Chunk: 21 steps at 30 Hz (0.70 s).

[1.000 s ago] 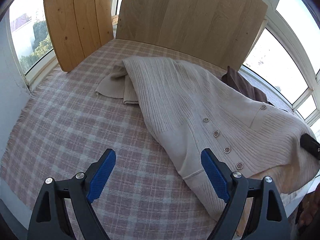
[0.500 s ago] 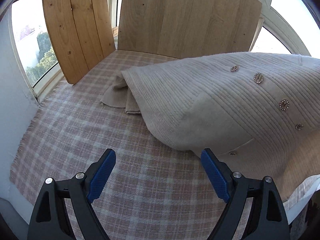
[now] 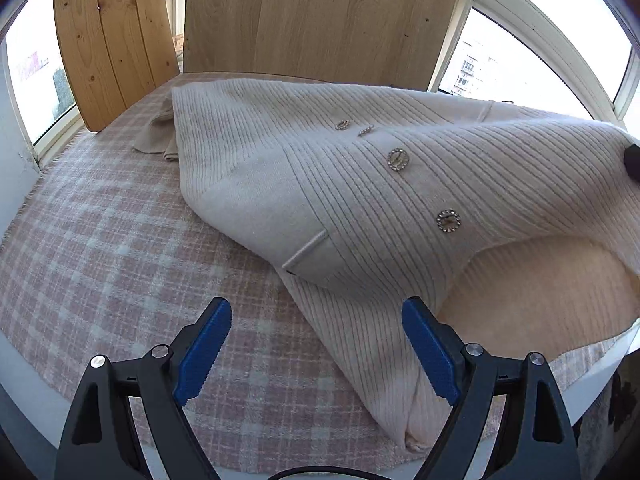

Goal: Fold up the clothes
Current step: 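Grasp the cardigan hem again with the right tool and lift it, then grasp the cardigan edge with the left tool while the right tool holds the hem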

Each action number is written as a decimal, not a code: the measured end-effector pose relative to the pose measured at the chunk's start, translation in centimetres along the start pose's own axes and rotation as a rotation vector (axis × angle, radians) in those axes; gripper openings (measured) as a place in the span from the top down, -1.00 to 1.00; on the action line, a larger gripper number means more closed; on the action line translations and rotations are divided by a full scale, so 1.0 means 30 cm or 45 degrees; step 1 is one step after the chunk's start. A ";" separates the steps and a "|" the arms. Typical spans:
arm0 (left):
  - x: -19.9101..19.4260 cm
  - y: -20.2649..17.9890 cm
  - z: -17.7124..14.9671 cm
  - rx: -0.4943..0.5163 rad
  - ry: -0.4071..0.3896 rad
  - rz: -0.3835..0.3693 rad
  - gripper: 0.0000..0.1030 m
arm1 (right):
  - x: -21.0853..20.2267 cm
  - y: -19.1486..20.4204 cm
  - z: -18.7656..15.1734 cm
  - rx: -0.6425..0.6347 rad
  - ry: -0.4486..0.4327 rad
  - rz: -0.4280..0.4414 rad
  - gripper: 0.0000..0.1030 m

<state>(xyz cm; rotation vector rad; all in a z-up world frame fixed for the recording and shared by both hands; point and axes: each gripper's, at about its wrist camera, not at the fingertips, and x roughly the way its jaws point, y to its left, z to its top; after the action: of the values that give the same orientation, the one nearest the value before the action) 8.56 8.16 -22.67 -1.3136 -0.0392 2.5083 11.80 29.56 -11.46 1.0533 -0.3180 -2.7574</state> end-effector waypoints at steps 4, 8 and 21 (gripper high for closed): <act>-0.055 -0.103 -0.144 -0.081 -0.036 0.062 -0.68 | 0.003 -0.057 -0.001 -0.043 0.017 0.084 0.72; -0.079 -0.236 -0.244 -0.016 -0.099 0.118 -0.68 | 0.015 -0.081 0.022 -0.068 0.028 0.151 0.71; 0.116 -0.215 -0.142 -0.060 -0.096 0.266 0.63 | -0.111 -0.011 0.103 -0.133 -0.038 0.269 0.72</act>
<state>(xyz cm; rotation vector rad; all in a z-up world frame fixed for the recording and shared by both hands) 11.81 14.79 -26.84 -1.3013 0.0236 2.7471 12.13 31.10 -7.17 0.8986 -0.2690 -2.5735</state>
